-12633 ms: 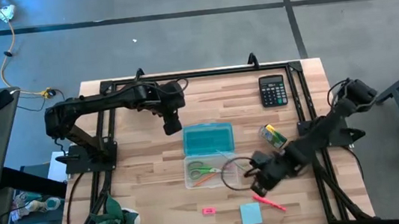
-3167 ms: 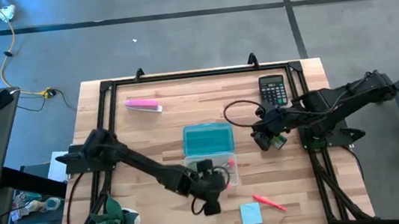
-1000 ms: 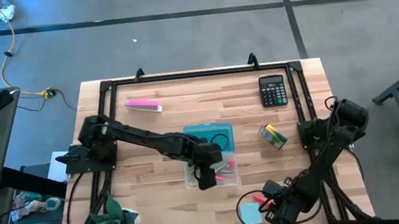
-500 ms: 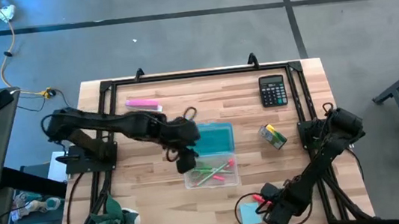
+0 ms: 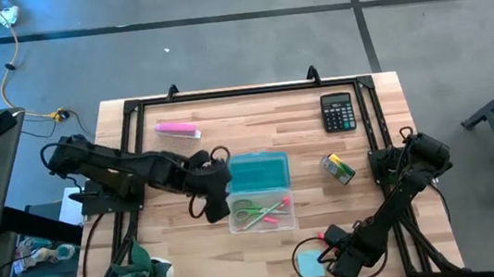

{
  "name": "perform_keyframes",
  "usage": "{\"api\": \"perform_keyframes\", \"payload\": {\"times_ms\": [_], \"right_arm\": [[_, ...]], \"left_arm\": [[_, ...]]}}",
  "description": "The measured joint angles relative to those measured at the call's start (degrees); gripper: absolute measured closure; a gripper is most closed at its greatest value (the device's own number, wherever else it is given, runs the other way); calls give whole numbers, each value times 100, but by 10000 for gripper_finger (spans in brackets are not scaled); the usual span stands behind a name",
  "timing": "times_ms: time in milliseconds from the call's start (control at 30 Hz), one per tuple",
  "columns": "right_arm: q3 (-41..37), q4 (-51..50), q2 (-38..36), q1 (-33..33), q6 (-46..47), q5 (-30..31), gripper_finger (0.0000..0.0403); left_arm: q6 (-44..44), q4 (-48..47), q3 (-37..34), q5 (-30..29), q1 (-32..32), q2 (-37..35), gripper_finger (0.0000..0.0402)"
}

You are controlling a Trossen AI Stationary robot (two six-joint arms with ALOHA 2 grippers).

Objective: Pack school essentials
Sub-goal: Put the orange pen into the supply box

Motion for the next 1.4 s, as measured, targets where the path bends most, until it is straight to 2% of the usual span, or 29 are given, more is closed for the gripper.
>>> {"api": "perform_keyframes", "payload": {"times_ms": [167,333,467,1133,1233,1400], "right_arm": [[-27,62,-150,5,-2,136,387],[-28,181,-561,-126,-7,760,395],[-28,299,-803,-383,-403,888,392],[-17,2494,-1029,-2725,-3894,1102,391],[48,2423,-1029,-2919,-4259,1072,391],[647,1467,-997,-3135,-5166,1090,391]], "left_arm": [[-669,11,-647,2,-200,2,243],[-1273,39,-1198,93,-432,11,250],[-1659,49,-1482,162,-596,11,254],[-1955,54,-1603,249,-663,11,257],[-1957,52,-1603,480,-660,11,257],[-1958,47,-1603,734,-663,11,257]]}}
